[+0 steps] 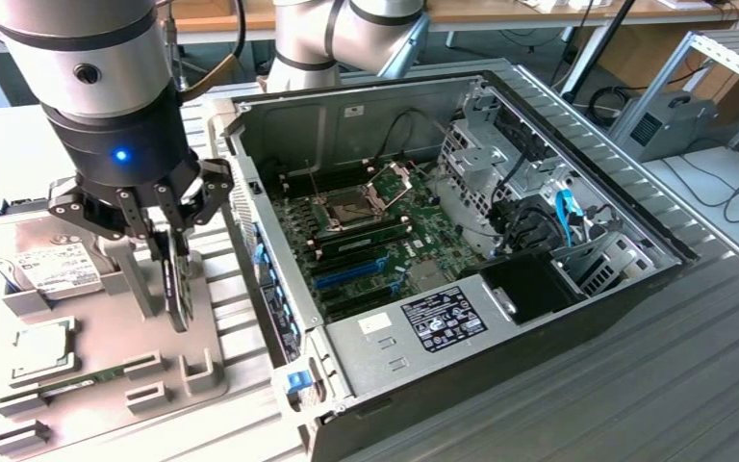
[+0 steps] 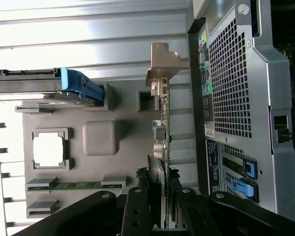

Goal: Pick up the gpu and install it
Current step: 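Pick up the gpu and move the gpu toward the slot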

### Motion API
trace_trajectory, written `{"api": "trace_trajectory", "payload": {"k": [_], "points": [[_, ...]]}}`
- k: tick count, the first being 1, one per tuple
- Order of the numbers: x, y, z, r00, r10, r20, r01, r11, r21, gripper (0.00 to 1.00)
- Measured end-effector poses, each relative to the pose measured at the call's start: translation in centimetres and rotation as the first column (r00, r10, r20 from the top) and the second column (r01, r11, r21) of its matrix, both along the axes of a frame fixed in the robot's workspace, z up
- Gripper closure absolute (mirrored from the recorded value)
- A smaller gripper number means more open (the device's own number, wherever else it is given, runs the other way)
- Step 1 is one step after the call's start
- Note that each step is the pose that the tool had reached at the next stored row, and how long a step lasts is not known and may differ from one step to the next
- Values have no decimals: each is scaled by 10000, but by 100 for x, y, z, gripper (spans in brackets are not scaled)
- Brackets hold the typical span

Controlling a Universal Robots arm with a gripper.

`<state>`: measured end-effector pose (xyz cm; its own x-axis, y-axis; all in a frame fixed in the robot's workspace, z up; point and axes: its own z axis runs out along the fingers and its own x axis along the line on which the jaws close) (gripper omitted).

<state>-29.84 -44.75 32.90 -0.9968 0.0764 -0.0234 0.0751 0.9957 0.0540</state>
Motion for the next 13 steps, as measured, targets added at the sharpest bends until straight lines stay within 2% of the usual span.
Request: {"api": "trace_trajectory", "payload": {"k": [13], "points": [[0, 0, 46, 10000, 0, -1, 0, 10000, 20, 74]]}}
